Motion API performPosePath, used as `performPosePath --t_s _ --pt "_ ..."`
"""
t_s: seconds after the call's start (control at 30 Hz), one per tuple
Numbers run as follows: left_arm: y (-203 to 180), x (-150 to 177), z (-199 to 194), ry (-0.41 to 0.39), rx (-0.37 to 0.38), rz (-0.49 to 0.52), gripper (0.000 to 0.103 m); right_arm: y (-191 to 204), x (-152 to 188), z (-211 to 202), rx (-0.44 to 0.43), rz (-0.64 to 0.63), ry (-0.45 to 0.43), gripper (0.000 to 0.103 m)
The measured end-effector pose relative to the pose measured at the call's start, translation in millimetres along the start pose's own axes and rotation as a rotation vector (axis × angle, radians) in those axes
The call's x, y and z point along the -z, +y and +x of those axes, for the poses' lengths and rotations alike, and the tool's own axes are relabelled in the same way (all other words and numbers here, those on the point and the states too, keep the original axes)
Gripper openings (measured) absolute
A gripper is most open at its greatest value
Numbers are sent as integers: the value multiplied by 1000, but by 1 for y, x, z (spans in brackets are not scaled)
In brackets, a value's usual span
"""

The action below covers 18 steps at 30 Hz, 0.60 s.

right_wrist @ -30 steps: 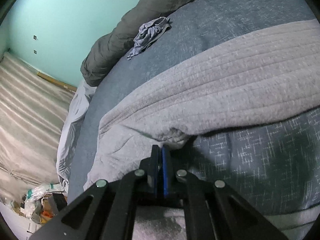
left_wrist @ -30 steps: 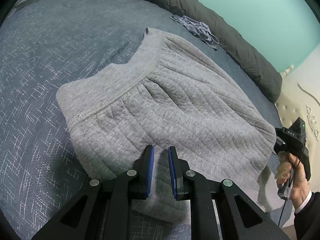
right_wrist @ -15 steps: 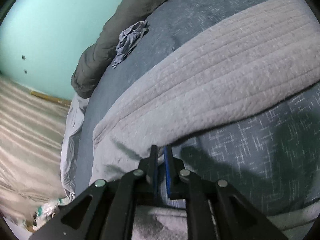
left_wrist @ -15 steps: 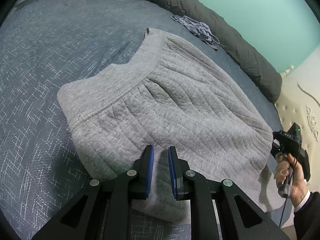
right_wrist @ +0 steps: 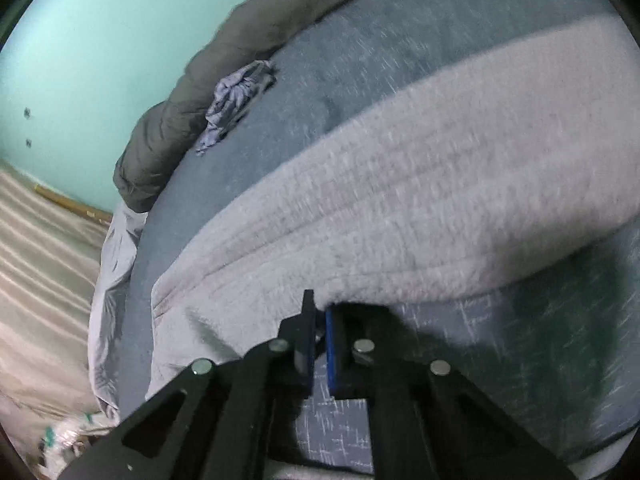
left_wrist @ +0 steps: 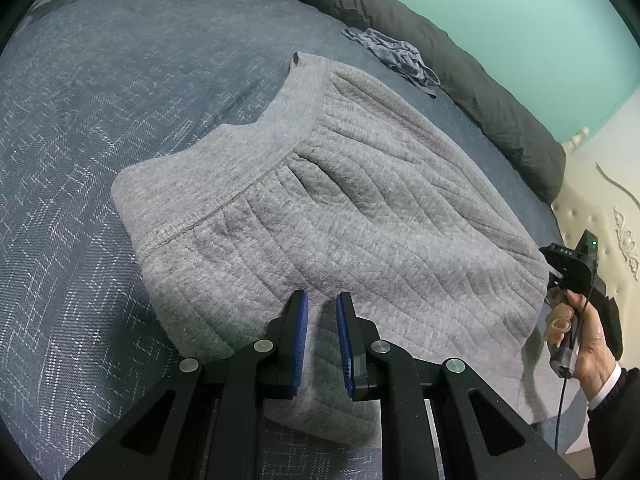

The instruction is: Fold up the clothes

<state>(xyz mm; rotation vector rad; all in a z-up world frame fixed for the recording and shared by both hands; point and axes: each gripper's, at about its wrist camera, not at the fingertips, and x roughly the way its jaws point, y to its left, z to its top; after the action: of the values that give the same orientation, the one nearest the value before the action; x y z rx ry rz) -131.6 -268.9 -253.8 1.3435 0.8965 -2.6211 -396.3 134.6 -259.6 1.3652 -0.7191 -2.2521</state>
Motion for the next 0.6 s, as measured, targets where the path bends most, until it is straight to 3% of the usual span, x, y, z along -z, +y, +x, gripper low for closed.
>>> performPosePath --t_s 0.1,0.6 --pt "0 1 0 1 -2 3 16 -7 -4 -9 4 35 -47 3" --pt "3 3 2 7 2 -8 16 -12 -13 -17 -22 93 -59 5"
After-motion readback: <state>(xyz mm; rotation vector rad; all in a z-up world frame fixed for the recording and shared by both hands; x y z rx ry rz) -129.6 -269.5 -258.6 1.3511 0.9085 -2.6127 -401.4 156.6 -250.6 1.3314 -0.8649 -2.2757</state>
